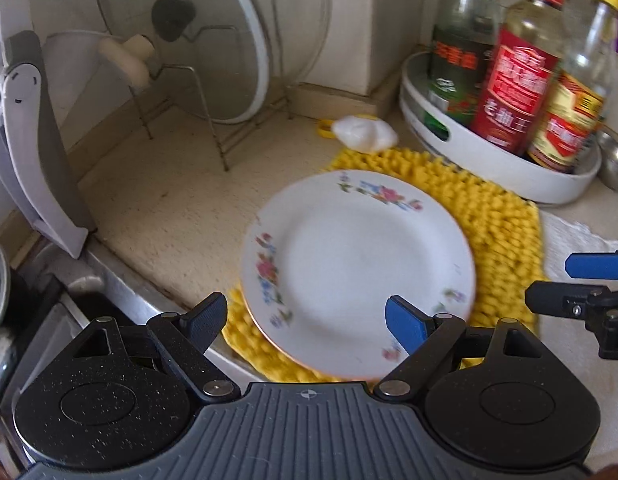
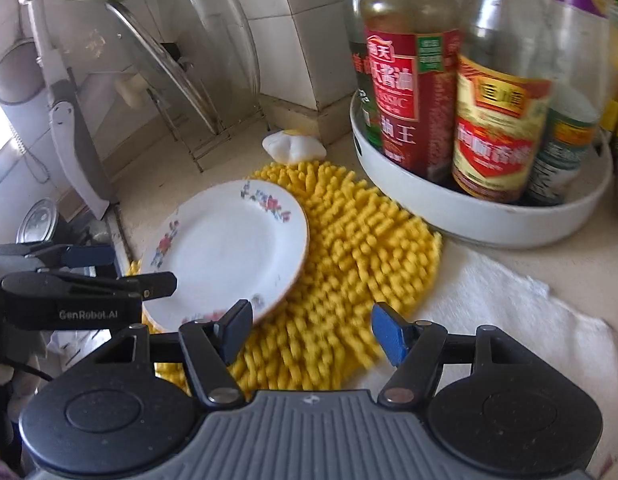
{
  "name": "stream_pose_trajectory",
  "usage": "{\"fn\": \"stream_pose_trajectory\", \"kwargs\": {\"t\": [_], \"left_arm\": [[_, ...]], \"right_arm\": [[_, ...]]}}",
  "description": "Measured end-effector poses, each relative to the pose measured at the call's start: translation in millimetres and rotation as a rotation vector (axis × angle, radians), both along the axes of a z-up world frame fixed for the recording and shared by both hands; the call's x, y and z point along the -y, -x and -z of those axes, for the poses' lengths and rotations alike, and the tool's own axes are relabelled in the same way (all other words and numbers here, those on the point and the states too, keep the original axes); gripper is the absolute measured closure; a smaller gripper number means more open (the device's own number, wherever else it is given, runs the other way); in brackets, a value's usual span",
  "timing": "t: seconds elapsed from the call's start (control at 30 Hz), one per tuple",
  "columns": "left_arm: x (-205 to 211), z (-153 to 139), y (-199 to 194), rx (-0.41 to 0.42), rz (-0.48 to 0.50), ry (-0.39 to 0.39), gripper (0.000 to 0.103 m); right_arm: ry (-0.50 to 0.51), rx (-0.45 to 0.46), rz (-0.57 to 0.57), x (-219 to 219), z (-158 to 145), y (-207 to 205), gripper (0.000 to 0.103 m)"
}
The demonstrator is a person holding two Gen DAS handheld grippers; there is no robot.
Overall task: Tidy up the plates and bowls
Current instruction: 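Move the left tool to the small floral plate on the yellow mat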
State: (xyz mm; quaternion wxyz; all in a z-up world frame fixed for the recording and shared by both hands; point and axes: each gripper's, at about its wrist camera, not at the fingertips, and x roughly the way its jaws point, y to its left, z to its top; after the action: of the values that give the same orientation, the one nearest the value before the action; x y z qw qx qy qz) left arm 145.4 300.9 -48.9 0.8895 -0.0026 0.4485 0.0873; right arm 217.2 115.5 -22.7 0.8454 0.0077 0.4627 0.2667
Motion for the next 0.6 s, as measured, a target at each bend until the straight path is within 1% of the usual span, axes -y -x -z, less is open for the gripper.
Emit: {"fn": "stream_pose_trajectory", "kwargs": {"t": [0.3, 0.6], "left_arm": [[-25.2, 18.6, -23.2, -0.044, -0.028, 0.050, 0.013], [-33.1, 23.0, -34.1, -0.047, -0.009, 0.074, 0.013]], "right_arm": [[0.014, -0.073, -0.021, -38.0, 17.3, -29.8, 0.021], [0.018, -0.099, -0.028, -49.6, 24.2, -36.8, 0.021]]}}
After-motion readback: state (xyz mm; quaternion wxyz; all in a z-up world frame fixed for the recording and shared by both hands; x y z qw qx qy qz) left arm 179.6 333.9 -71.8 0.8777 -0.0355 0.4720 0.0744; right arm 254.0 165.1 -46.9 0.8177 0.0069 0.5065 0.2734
